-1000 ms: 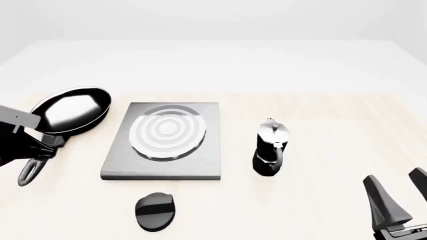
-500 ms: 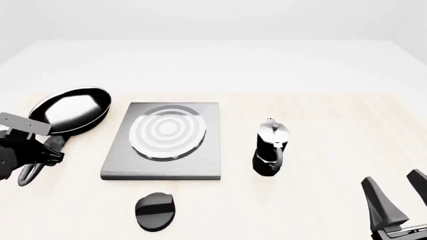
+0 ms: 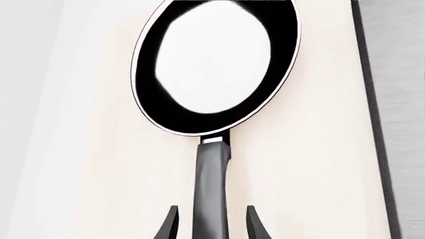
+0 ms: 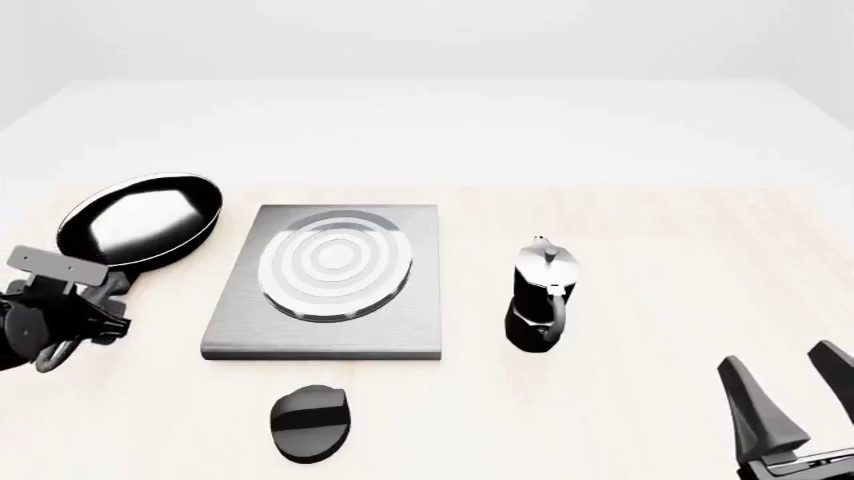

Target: Turn on the stove and put the frying pan on it.

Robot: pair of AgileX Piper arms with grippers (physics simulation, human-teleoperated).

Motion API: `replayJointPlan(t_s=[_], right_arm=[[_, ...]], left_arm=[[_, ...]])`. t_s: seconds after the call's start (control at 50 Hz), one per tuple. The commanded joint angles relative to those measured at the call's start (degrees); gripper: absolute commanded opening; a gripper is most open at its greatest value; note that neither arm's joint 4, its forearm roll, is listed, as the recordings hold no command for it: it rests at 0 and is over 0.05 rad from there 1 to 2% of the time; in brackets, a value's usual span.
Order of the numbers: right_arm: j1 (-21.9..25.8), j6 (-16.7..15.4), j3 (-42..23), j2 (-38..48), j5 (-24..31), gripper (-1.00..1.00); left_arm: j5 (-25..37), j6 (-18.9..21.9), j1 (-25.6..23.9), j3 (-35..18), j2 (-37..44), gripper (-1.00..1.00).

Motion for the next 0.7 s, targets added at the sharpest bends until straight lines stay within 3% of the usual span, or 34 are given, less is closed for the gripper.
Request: replayJointPlan(t_s=[0.02, 0.52, 0.54, 0.7], right_arm=[[0.14, -0.35, 0.11, 0.85, -0.59, 1.0], [0.72, -0.71, 0.57, 3.42, -3.22, 1.0], [0.75, -0.71, 0.58, 3.47, -3.29, 1.0], [1.0, -0.74, 0.93, 3.77, -3.88, 1.0]], left_arm=[[-1.78, 0.32, 1.33, -0.8, 3.52, 1.0], [-4.17, 0.37, 1.96, -1.33, 7.3, 1.0], [-4.29, 0.41, 1.92, -1.2, 7.04, -1.0], [-3.77, 0.13, 1.69, -1.06, 5.0, -1.0]])
